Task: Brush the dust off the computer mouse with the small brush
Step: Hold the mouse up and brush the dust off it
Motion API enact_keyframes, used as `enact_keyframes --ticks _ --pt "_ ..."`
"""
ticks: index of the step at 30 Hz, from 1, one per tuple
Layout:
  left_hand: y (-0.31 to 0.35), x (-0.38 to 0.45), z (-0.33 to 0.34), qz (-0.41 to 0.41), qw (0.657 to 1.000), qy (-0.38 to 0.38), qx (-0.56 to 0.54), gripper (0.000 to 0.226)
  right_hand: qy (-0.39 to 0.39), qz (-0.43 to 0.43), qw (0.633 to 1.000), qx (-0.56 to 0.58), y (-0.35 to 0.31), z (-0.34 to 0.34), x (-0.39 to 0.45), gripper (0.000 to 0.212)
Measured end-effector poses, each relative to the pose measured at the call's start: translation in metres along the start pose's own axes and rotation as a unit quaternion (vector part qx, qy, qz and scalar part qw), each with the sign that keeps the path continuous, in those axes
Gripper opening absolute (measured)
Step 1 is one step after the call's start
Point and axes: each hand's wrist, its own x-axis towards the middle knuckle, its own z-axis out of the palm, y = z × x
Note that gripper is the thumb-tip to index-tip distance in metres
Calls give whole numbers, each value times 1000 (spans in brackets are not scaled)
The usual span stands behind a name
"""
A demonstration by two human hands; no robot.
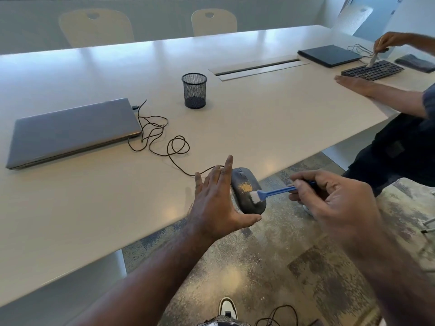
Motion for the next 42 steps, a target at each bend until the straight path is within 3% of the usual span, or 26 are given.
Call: enact_keyframes --ticks 7,13,16,21,25,32,38,42 --pt "-1 0 -2 -5 1000 -3 -9 139 39 16 998 -54 14 -7 5 16" --pt "-1 2 -4 -11 1000 2 -15 139 -45 -103 986 -123 10 -9 2 26" --pt "-3 3 -5 -16 1000 5 -10 140 -67 -113 982 -135 13 -18 4 32" --pt "-1 3 -5 -17 1000 3 -10 139 -36 -132 987 -87 10 -20 3 23" --pt "0 5 -5 -13 1000 7 -18 140 -48 -87 992 -74 16 -11 1 27" --pt "-2 4 -5 -17 1000 12 -22 140 52 -37 995 -71 28 -15 4 17" --pt "-1 4 -3 -10 1000 13 -17 140 -9 -102 991 -89 21 -9 2 25" --pt "-1 3 -3 -5 1000 10 -6 139 21 -102 994 -25 17 -10 5 19"
